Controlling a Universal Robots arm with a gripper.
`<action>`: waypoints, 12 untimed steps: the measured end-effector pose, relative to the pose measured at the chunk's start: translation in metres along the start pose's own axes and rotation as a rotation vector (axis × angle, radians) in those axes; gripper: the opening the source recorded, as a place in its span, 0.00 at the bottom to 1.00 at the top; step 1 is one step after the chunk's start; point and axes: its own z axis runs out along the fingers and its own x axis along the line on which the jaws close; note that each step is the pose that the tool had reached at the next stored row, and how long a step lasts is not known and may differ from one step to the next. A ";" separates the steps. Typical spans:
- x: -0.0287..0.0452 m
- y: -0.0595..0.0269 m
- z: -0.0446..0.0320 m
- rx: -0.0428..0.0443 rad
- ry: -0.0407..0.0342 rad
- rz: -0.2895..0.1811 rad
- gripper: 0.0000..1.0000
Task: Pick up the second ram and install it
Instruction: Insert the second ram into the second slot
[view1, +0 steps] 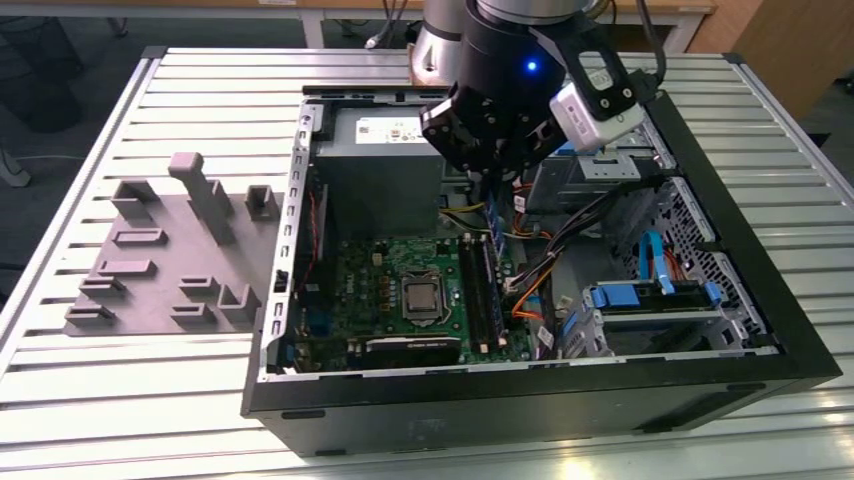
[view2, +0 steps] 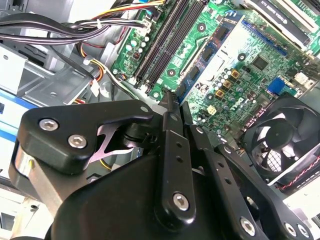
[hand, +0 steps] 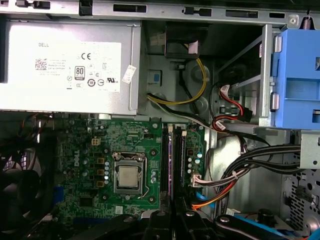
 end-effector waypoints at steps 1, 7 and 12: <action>0.0000 0.0000 0.0002 0.0000 0.0000 0.000 0.14; 0.0000 0.0000 0.0011 0.0000 0.0000 0.000 0.14; 0.0000 0.0000 0.0025 -0.0001 0.0000 0.000 0.14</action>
